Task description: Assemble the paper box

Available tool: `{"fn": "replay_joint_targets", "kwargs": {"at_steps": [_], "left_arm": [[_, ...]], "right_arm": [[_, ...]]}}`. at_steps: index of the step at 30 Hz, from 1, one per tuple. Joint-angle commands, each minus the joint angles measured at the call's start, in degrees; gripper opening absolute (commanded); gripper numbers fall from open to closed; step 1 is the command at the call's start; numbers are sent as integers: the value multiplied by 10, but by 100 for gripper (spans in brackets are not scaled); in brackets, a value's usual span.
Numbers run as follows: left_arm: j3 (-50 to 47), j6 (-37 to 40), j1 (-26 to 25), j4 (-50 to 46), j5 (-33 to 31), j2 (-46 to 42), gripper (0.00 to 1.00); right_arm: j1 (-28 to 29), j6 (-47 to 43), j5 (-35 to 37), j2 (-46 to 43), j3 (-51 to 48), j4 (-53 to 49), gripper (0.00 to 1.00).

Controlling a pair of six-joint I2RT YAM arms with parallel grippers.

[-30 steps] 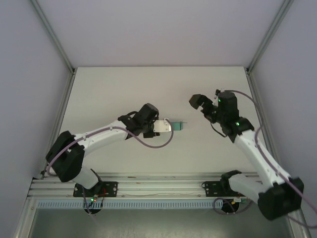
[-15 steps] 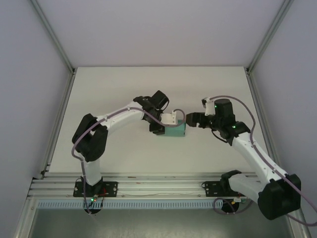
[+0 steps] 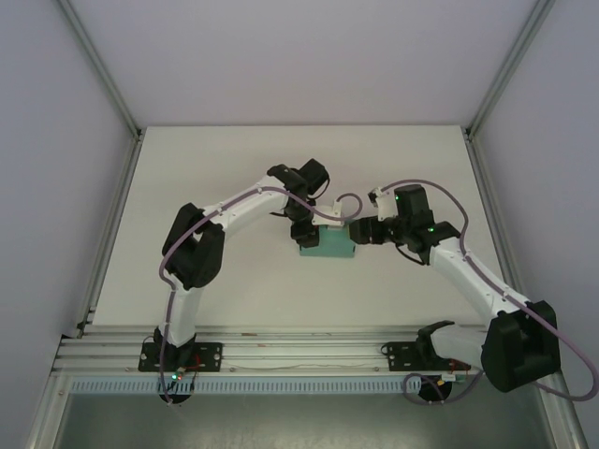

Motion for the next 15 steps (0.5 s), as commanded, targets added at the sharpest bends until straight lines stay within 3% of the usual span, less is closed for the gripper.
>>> {"fn": "replay_joint_targets", "kwargs": {"at_steps": [1, 7, 11, 15], "left_arm": [[-33, 22, -2, -56, 16, 27, 43], [-29, 23, -2, -56, 8, 35, 43], [-27, 18, -2, -51, 12, 37, 43], [-22, 15, -2, -50, 15, 39, 43]], "right_arm": [[2, -48, 41, -7, 18, 0, 63], [2, -129, -1, 4, 31, -2, 63], [2, -148, -41, 33, 54, -32, 54], [2, -151, -32, 54, 60, -44, 45]]}}
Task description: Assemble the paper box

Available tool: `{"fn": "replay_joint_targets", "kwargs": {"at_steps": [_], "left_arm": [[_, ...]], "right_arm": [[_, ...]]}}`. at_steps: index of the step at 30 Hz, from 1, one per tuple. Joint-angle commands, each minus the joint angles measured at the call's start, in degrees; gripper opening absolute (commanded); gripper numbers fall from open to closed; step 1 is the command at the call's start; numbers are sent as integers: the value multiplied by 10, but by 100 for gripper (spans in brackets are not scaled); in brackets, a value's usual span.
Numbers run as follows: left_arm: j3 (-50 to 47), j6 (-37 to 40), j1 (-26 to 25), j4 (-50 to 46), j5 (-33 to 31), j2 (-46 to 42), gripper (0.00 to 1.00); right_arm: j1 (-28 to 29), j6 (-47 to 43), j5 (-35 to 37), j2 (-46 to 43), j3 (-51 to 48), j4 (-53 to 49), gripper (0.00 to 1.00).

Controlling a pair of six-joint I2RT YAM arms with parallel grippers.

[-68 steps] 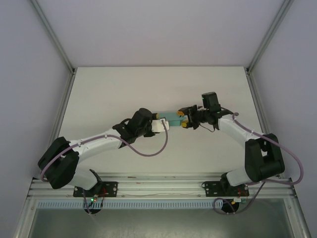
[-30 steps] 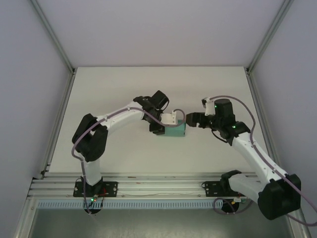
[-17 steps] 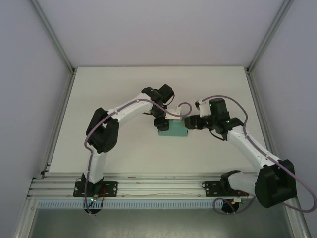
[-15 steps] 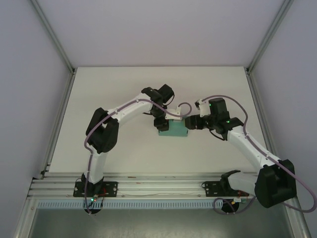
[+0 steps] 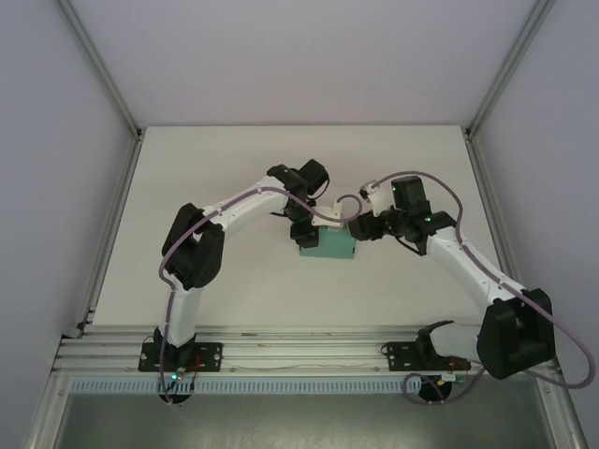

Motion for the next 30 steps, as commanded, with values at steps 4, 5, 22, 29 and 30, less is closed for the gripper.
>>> {"fn": "replay_joint_targets", "kwargs": {"at_steps": [4, 5, 22, 29, 30], "left_arm": [[-19, 5, -2, -50, 10, 38, 43], [-20, 4, -2, -49, 9, 39, 43], [-24, -39, -3, -16, 13, 31, 44], [-23, -46, -4, -15, 14, 27, 46], [-23, -47, -4, -14, 15, 26, 46]], "right_arm": [[2, -18, 7, 23, 15, -33, 32], [2, -18, 8, 26, 17, -38, 29], [82, 329, 217, -48, -61, 119, 0], [153, 324, 422, -81, -120, 181, 0], [157, 320, 439, -80, -126, 188, 0]]}}
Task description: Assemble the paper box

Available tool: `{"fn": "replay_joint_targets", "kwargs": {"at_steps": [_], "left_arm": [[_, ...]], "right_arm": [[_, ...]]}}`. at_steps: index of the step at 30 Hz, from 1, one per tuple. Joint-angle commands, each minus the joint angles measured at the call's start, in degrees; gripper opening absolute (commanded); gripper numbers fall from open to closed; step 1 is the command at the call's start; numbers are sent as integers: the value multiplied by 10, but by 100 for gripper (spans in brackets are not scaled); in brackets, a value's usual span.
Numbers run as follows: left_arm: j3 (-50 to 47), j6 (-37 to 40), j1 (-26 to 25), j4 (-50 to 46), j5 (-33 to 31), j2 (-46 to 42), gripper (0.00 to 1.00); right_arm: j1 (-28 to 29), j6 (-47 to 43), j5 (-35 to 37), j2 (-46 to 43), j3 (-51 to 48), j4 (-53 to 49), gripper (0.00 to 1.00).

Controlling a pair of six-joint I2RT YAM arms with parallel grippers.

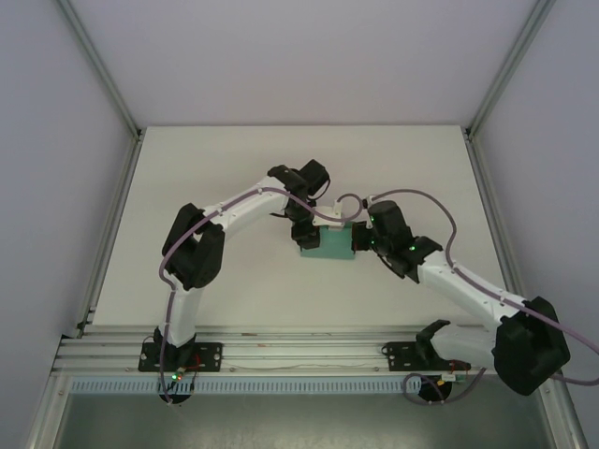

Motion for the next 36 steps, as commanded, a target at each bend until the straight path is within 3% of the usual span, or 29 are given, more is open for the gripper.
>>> {"fn": "replay_joint_targets", "kwargs": {"at_steps": [1, 6, 8, 14, 21, 25, 29, 32, 33, 34, 36], "left_arm": [[-24, -24, -3, -19, 13, 26, 46], [-25, -29, -5, -17, 20, 26, 47], [-24, -30, -5, -17, 19, 28, 47], [-29, -34, -6, -15, 21, 27, 48], [-34, -42, -5, -3, 22, 22, 49], [-34, -59, -4, 10, 23, 6, 52], [-29, -77, -4, 23, 18, -12, 59], [-30, -96, -4, 34, 19, -27, 75], [-33, -102, -3, 39, 21, -35, 91], [-41, -110, -4, 48, 22, -45, 100], [-57, -132, -4, 72, 12, -67, 100]], "right_arm": [[15, 27, 137, -12, -19, 73, 0], [63, 27, 219, 17, -58, 160, 0], [86, 20, 285, 34, -61, 167, 0], [131, 16, 379, 65, -80, 200, 0], [157, 36, 423, 89, -96, 181, 0], [156, 55, 378, 80, -125, 209, 0], [157, 43, 350, 82, -132, 212, 0], [157, 40, 353, 92, -128, 213, 0], [159, 41, 356, 97, -126, 213, 0], [161, 41, 357, 102, -125, 213, 0], [165, 44, 358, 110, -124, 219, 0]]}}
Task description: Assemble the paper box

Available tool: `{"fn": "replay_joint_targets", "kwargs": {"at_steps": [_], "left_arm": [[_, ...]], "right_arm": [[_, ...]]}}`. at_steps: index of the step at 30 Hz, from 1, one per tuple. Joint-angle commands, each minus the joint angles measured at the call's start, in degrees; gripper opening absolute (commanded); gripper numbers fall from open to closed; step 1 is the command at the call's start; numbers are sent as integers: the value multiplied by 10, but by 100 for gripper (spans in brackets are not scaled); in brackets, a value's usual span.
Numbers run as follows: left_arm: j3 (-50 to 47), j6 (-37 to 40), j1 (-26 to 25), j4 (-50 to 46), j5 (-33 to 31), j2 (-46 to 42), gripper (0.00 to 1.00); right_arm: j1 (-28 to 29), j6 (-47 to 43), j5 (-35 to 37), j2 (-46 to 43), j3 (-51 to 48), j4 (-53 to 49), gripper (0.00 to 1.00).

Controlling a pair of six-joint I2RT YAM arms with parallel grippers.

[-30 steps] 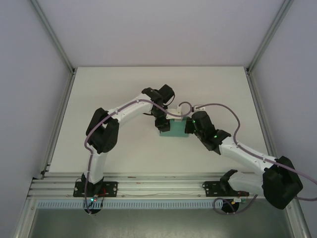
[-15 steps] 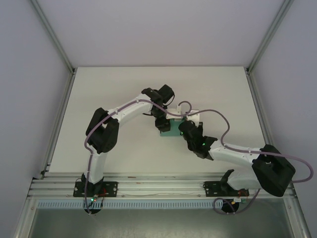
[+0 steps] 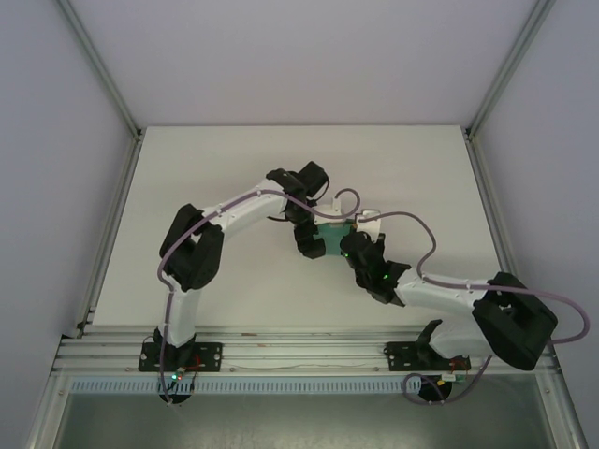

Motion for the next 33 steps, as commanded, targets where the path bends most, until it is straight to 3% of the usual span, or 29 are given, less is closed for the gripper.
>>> {"fn": "replay_joint_targets", "kwargs": {"at_steps": [1, 8, 13, 17, 19, 23, 28, 33], "left_arm": [[-26, -48, -3, 33, -8, -55, 100], [-117, -117, 21, 115, -101, -149, 100], [-120, -172, 70, 116, -75, -151, 100], [-106, -168, 75, 109, -50, -139, 98], [-94, -164, 75, 105, -42, -131, 91], [-82, -177, 75, 90, -44, -122, 61], [-110, -196, 74, 102, -56, -135, 38], [-120, -229, 74, 106, -77, -143, 33]], "right_arm": [[9, 17, -17, 29, -17, -50, 0], [13, 1, -34, 27, -7, -69, 0], [13, -18, -48, 22, -2, -76, 0], [13, -34, -68, 30, 7, -82, 0], [14, -37, -68, 38, 11, -85, 0], [15, -38, -66, 48, 22, -96, 0], [18, -38, -63, 60, 32, -106, 0], [20, -39, -60, 69, 42, -114, 0]]}}
